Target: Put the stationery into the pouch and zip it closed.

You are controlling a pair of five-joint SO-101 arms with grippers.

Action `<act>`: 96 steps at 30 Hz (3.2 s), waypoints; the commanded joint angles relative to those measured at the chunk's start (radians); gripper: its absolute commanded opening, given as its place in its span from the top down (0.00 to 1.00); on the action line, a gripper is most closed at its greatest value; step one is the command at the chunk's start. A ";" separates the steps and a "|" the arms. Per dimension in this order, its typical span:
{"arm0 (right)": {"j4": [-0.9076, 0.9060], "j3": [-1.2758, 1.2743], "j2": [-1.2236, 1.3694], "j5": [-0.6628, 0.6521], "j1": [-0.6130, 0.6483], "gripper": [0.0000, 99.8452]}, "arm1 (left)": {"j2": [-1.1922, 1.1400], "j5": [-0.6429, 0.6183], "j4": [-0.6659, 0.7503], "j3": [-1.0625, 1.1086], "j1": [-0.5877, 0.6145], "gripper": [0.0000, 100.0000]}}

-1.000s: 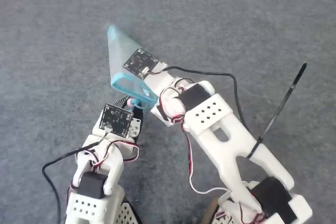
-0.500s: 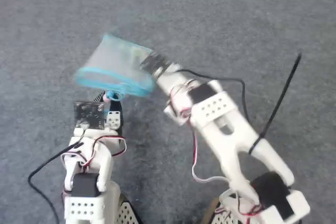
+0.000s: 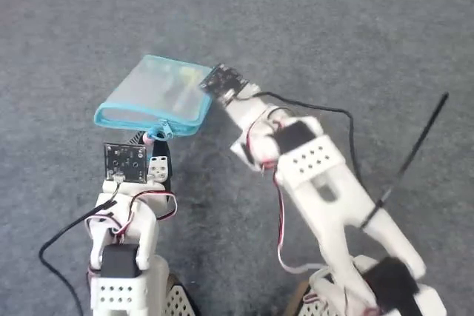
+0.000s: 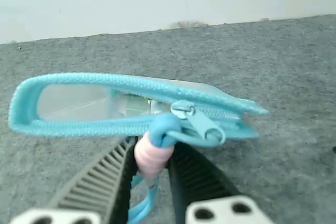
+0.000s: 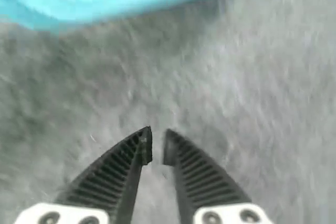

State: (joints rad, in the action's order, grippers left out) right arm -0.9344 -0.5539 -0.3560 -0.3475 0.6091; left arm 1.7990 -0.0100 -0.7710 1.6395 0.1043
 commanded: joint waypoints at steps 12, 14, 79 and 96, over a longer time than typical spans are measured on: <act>0.208 -0.121 -0.208 -0.103 0.228 0.71 | 0.023 -0.015 0.034 -0.061 0.003 0.99; 0.226 -0.118 -0.208 -0.130 0.246 0.71 | 0.023 -0.015 0.034 -0.061 0.003 0.99; 0.206 0.006 0.153 0.021 -0.140 0.99 | 0.023 -0.017 0.086 -0.015 0.009 0.99; 0.206 -0.041 0.151 -0.048 -0.446 0.99 | 0.023 -0.017 0.086 -0.013 0.006 0.99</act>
State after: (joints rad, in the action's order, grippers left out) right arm -0.7227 -0.6061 -0.1826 -0.3491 0.2133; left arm 1.7975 -0.0146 -0.7311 1.6410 0.1043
